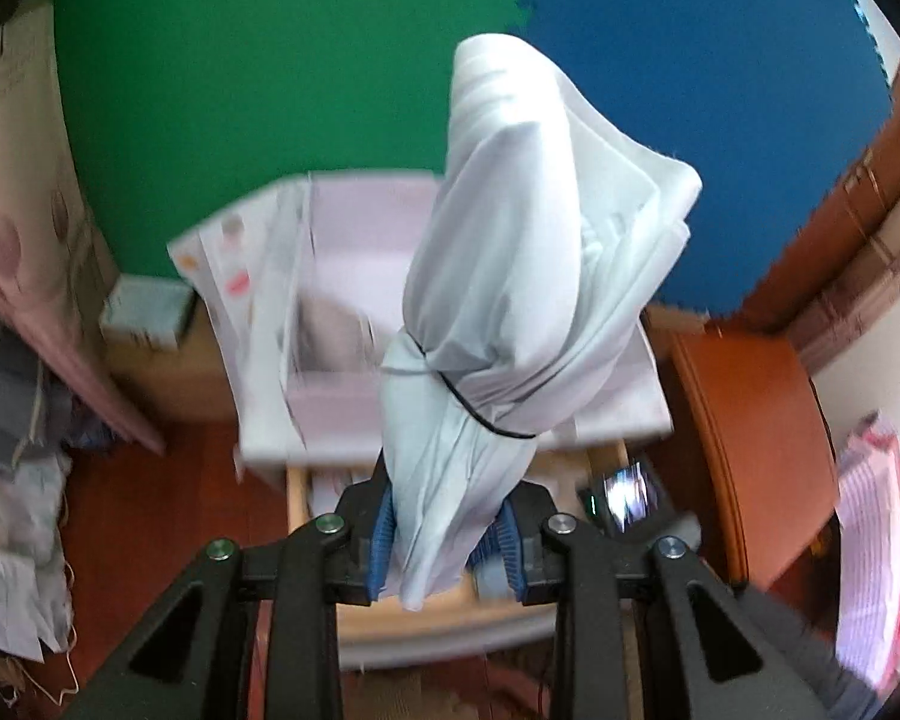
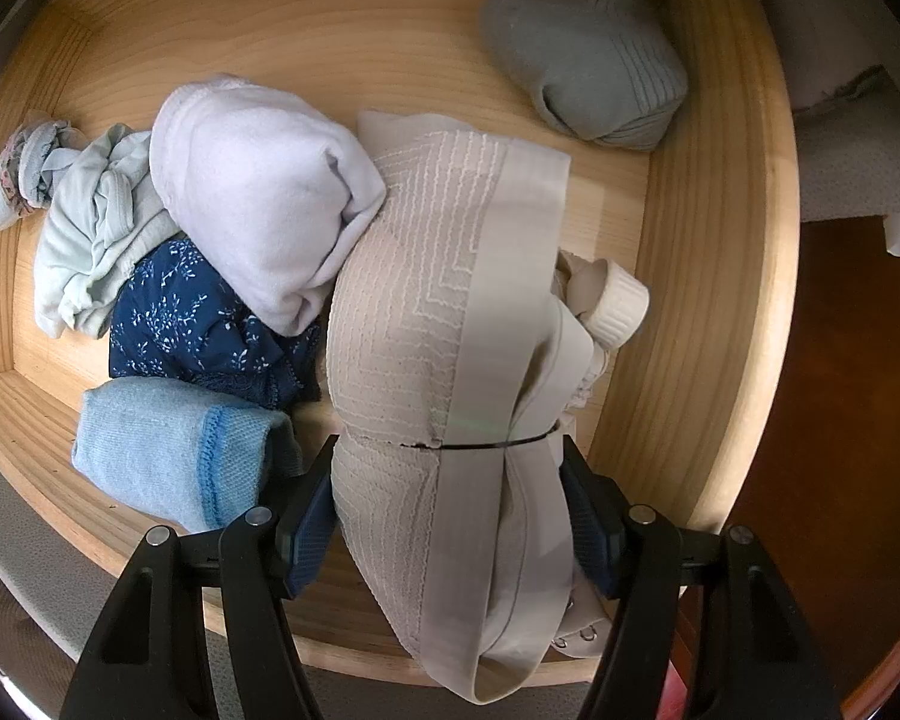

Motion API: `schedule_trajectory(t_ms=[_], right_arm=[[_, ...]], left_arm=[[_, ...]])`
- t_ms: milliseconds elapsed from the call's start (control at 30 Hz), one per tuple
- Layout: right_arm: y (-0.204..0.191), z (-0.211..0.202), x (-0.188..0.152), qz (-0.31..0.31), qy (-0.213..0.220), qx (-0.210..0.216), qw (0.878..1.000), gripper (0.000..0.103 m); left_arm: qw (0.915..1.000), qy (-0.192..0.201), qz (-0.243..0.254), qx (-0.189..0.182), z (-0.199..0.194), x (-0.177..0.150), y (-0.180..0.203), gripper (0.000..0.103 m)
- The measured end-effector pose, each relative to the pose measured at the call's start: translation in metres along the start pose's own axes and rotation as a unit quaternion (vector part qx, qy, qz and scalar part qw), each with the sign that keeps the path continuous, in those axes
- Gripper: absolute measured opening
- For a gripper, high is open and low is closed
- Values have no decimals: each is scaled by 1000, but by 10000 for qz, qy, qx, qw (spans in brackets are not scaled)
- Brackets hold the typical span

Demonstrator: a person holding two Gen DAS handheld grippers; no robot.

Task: Take underwear out of drawer
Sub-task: 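Carry the pale blue garment into the white box and open the left tool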

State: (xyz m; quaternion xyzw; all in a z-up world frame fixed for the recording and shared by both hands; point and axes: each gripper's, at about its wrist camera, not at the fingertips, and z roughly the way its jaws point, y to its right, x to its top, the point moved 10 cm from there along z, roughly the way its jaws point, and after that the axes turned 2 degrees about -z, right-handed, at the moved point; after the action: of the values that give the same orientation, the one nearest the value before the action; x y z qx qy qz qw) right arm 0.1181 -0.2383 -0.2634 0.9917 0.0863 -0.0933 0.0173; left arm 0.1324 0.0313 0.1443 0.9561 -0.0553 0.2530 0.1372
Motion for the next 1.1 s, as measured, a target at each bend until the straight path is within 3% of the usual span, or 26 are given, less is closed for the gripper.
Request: schedule_trajectory(t_ms=[133, 300, 500, 700, 900, 1100], right_arm=[[3, 0, -1, 18, 4, -37, 10000, 63], [2, 0, -1, 24, -3, -59, 10000, 63], [2, -1, -1, 48, 13, -44, 10000, 63], [1, -2, -1, 48, 6, -61, 10000, 63], [0, -2, -1, 50, -1, -72, 10000, 63], [-1, -2, -1, 52, -13, -90, 9999, 63]], left_arm=[[9995, 96, -296, 72, 29, 47, -5, 29], [9986, -312, -359, 230, 94, 76, -9, 29], [9967, -689, -214, 363, 155, 75, -1, 30], [9926, -1073, -214, 533, 198, 54, -6, 35], [9919, -1143, -261, 488, 211, 42, -8, 45], [9966, -681, -101, 450, 183, 51, 4, 51]])
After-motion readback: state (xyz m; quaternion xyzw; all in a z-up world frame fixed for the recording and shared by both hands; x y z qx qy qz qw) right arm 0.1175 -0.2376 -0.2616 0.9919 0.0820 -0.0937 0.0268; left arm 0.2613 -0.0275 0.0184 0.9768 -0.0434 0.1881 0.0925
